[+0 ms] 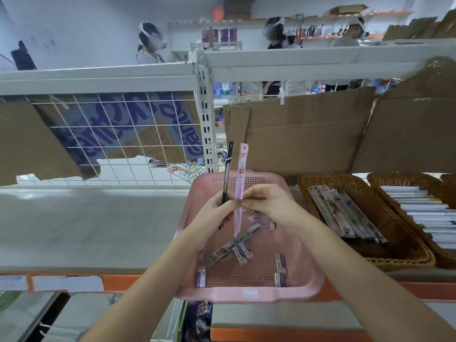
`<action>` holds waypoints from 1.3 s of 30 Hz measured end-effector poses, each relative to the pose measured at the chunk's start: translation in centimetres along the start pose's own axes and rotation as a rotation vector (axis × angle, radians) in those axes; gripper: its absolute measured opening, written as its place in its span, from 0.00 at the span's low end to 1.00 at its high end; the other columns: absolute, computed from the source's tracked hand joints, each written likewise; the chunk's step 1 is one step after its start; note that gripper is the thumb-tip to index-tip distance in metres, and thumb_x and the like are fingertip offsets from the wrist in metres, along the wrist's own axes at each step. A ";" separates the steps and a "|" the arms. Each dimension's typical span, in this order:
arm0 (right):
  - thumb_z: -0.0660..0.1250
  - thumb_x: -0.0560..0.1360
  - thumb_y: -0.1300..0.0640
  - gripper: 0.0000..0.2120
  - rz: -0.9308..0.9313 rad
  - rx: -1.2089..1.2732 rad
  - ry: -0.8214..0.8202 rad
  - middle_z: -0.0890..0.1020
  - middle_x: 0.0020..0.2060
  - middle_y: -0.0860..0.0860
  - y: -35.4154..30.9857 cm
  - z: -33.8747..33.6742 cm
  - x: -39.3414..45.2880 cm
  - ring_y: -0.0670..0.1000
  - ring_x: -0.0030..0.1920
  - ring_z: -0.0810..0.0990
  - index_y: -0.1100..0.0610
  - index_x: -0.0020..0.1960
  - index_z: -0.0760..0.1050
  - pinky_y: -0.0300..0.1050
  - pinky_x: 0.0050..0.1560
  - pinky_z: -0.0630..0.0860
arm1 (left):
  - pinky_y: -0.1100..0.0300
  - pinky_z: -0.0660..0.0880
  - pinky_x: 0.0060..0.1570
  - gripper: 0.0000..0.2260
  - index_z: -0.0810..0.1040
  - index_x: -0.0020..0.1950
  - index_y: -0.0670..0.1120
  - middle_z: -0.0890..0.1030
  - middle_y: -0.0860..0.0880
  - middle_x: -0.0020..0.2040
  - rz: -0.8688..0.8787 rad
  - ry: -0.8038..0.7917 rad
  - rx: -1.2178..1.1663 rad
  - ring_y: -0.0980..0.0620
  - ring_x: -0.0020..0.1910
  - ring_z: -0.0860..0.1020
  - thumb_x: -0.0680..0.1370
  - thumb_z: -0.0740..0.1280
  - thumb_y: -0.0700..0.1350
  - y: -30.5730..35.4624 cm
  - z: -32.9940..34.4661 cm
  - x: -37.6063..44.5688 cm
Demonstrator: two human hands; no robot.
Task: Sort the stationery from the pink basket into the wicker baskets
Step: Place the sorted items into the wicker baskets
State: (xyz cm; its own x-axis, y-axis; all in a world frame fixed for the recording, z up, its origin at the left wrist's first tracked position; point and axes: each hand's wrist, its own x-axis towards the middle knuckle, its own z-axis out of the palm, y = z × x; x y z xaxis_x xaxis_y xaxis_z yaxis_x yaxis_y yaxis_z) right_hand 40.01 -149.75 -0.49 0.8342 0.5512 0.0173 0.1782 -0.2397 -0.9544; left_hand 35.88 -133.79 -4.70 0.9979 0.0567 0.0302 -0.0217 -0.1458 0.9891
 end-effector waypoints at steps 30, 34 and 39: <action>0.68 0.76 0.55 0.04 -0.066 -1.161 -0.549 0.79 0.42 0.48 7.4 1.3 6.8 0.49 0.40 0.75 0.55 0.49 0.78 0.37 0.32 0.66 | 0.68 0.57 0.22 0.16 0.68 0.35 0.48 0.61 0.57 0.25 -0.061 0.047 -0.067 0.59 0.23 0.59 0.83 0.57 0.48 1.1 0.3 -1.0; 0.69 0.75 0.55 0.05 -0.034 -1.100 -0.536 0.80 0.43 0.50 7.1 0.7 6.7 0.50 0.41 0.77 0.56 0.48 0.77 0.39 0.37 0.71 | 0.69 0.57 0.22 0.22 0.75 0.28 0.54 0.61 0.57 0.25 -0.042 0.042 -0.066 0.58 0.24 0.58 0.82 0.58 0.48 1.1 0.2 -1.1; 0.70 0.74 0.55 0.08 0.011 -0.839 -0.282 0.78 0.41 0.46 5.5 -1.0 6.1 0.46 0.40 0.77 0.55 0.51 0.77 0.37 0.36 0.72 | 0.64 0.54 0.24 0.20 0.70 0.27 0.52 0.60 0.56 0.25 -0.026 0.120 -0.093 0.57 0.24 0.57 0.81 0.62 0.50 0.9 0.0 -1.0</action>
State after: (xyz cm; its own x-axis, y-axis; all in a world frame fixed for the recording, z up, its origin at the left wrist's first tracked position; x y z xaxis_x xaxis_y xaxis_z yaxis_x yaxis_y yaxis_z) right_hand 46.63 -148.56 -5.37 0.6984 0.6951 -0.1704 0.5873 -0.6927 -0.4186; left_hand 34.90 -134.01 -3.85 0.9839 0.1782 0.0157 -0.0067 -0.0512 0.9987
